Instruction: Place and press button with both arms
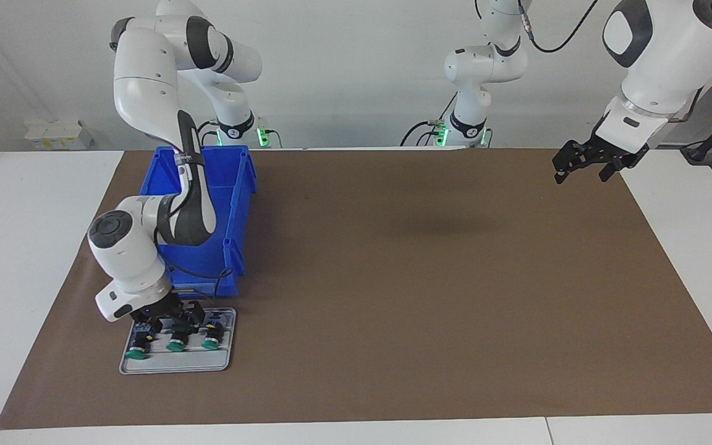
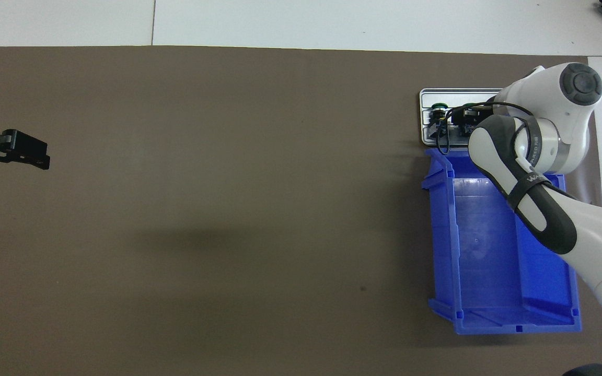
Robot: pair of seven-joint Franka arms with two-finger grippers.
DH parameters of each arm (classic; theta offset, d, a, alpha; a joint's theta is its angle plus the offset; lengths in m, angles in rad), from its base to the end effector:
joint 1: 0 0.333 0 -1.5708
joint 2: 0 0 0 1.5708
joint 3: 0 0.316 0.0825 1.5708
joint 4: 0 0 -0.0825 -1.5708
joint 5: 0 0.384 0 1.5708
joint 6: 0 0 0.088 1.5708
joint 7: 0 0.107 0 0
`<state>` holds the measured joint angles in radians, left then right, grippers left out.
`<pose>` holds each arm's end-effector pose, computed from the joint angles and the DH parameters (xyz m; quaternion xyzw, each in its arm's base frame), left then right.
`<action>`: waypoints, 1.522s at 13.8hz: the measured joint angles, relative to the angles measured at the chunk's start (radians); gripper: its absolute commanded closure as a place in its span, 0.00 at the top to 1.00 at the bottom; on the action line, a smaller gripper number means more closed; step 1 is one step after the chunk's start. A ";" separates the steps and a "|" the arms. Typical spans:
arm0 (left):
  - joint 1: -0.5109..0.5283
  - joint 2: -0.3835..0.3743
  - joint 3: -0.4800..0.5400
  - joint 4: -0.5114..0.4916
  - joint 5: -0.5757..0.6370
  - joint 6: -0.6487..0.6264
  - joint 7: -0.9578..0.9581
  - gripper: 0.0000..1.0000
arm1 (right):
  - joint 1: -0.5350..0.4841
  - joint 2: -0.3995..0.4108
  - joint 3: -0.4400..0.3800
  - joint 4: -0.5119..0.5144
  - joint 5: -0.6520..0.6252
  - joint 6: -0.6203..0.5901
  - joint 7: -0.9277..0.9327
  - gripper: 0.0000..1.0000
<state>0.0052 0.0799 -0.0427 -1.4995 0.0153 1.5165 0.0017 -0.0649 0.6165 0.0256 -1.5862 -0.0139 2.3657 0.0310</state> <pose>0.5729 -0.0188 0.6083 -0.9993 0.0194 0.0313 0.0065 0.7121 -0.0309 0.2917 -0.9961 0.0334 -0.0815 0.0016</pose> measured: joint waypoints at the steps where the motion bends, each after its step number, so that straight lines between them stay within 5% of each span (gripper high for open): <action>1: 0.000 0.000 0.000 0.000 0.000 0.000 0.000 1.00 | -0.001 0.000 0.000 -0.010 0.000 0.016 0.000 0.93; 2: 0.000 0.000 0.000 0.000 0.000 0.000 0.000 1.00 | -0.002 0.000 0.000 -0.015 0.000 0.024 0.000 0.85; 3: 0.000 0.000 0.000 0.000 0.000 0.000 0.000 1.00 | -0.003 0.000 0.000 -0.017 0.000 0.030 0.000 0.62; 4: 0.000 0.000 0.000 0.000 0.000 0.000 0.000 1.00 | -0.003 0.000 0.000 -0.017 0.000 0.037 0.000 0.28; 5: 0.000 0.000 0.000 0.000 0.000 0.000 0.000 1.00 | -0.003 0.000 0.000 -0.017 0.000 0.045 0.000 0.08; 6: 0.000 0.000 0.000 0.000 0.000 0.000 0.000 1.00 | -0.003 0.000 0.000 -0.017 0.000 0.051 0.000 0.00; 13: 0.000 0.000 0.000 0.000 0.000 0.000 0.000 1.00 | -0.010 -0.067 0.000 -0.011 0.005 0.041 0.084 0.00; 21: 0.000 0.000 0.000 0.000 0.000 0.000 0.000 1.00 | 0.193 -0.231 0.008 -0.012 -0.034 -0.203 0.854 0.00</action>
<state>0.0052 0.0798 -0.0427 -1.4995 0.0153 1.5165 0.0017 0.1283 0.3855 0.0332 -1.5978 -0.0477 2.1627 0.8851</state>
